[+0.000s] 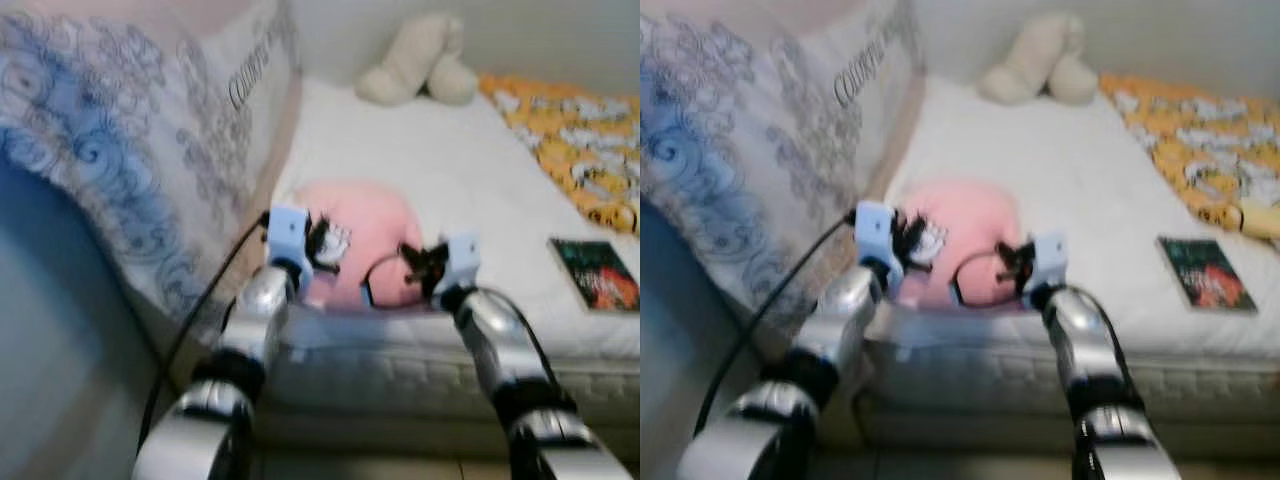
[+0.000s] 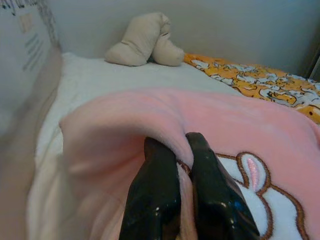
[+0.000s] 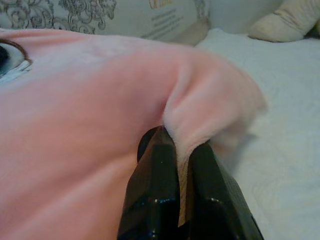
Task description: Clean up the room
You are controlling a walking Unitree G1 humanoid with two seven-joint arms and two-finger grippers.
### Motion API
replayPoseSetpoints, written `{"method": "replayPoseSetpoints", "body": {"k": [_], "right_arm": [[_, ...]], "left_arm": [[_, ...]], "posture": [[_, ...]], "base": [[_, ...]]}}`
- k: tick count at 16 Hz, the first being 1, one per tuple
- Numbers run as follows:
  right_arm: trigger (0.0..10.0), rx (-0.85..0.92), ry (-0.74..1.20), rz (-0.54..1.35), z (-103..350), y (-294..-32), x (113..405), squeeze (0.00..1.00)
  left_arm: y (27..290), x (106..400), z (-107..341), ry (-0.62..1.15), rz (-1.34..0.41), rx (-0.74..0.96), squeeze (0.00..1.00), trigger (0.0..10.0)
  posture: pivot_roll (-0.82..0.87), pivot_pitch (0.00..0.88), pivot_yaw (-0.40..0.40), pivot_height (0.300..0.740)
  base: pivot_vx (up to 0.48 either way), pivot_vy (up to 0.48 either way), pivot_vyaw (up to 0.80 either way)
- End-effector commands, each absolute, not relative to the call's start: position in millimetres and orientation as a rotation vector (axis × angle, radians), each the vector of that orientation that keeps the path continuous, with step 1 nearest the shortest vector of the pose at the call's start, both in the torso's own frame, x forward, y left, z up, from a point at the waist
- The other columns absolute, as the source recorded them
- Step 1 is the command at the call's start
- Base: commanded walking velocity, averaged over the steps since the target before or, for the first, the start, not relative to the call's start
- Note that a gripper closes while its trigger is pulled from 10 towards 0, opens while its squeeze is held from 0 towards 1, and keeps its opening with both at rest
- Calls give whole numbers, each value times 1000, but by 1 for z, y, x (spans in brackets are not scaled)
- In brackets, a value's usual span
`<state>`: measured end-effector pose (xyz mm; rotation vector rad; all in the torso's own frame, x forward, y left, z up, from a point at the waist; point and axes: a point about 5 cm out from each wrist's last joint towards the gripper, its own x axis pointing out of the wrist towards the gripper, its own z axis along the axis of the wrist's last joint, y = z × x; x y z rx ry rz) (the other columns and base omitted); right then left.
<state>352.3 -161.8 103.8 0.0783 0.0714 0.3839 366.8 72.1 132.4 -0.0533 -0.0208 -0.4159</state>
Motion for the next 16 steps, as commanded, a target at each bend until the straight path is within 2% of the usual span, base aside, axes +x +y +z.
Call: {"method": "replayPoseSetpoints", "body": {"k": [1,4,7,8,16], "right_arm": [[10000,61,19,396,115,-162,355,0],[10000,58,30,408,112,-162,354,0],[10000,33,44,392,108,-164,352,0],[10000,35,28,406,109,-163,351,0],[10000,57,15,416,114,-160,355,0]], "left_arm": [[65,368,145,-76,-450,-15,0,10000],[61,365,142,-80,-449,0,0,10000],[60,366,144,-82,-442,-12,0,10000],[61,366,145,-87,-425,-37,0,10000],[66,368,142,-68,-352,26,0,10000]], "posture": [[128,0,-3,740],[134,0,-9,740],[138,0,-10,740],[142,0,-11,740],[149,0,-18,740]], "base": [[0,-435,0],[0,-434,0],[284,-382,142],[375,0,0],[0,0,501]]}}
